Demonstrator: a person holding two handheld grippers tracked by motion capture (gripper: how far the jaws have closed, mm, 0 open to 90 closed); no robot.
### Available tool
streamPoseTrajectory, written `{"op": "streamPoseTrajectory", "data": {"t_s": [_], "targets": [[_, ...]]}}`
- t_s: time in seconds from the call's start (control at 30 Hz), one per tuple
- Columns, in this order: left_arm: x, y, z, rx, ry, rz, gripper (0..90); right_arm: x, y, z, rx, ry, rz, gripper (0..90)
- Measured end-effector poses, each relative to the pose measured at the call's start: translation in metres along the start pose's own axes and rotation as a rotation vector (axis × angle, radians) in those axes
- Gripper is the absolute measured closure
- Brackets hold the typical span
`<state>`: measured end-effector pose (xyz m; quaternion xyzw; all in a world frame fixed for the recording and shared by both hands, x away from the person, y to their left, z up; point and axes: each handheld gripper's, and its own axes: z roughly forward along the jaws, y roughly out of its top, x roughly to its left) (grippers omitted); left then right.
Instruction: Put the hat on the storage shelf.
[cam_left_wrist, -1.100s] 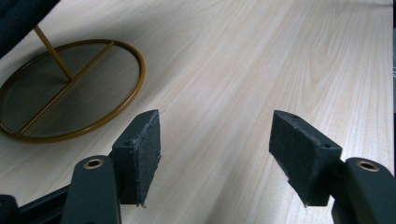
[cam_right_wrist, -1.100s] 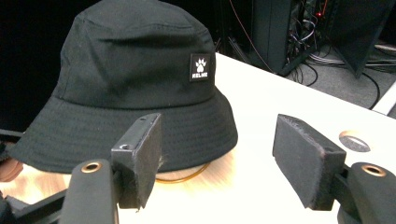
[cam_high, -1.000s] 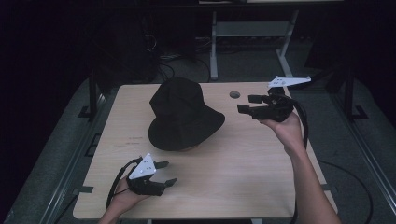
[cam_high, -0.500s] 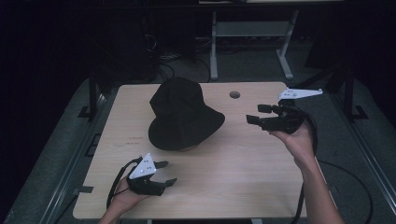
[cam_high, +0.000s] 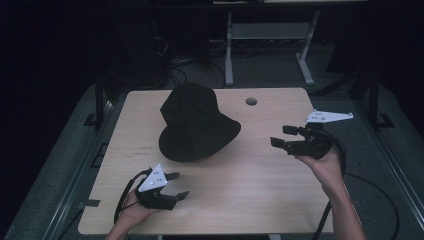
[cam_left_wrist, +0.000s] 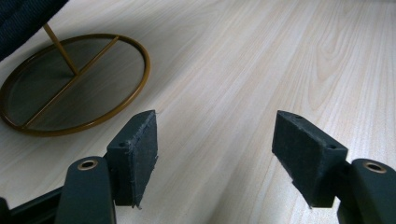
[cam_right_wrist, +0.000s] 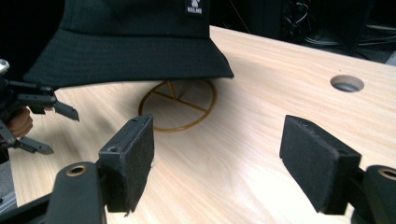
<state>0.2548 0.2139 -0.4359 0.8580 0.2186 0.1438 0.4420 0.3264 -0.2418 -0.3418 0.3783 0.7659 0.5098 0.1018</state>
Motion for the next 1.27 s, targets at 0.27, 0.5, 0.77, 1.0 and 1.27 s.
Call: {"op": "streamPoseTrajectory", "data": {"t_s": [0.27,0.5,0.77,1.0,1.27], "targets": [[-0.001,0.0,0.0,0.002,0.005,0.0,28.4,-0.001,-0.015,-0.009,-0.004,-0.001,0.018,24.5],[-0.001,0.0,0.001,0.005,0.006,-0.004,27.7,0.001,-0.029,-0.014,-0.008,-0.006,0.018,23.5],[-0.002,0.0,0.0,0.013,0.007,-0.002,27.6,0.002,-0.058,-0.022,-0.011,-0.015,0.048,22.6],[-0.002,0.0,0.0,0.014,0.008,-0.002,27.5,0.002,-0.084,-0.032,-0.033,-0.023,0.071,21.8],[-0.002,-0.001,0.0,0.015,0.01,0.001,27.5,0.004,-0.108,-0.039,-0.058,-0.038,0.102,20.0]]}}
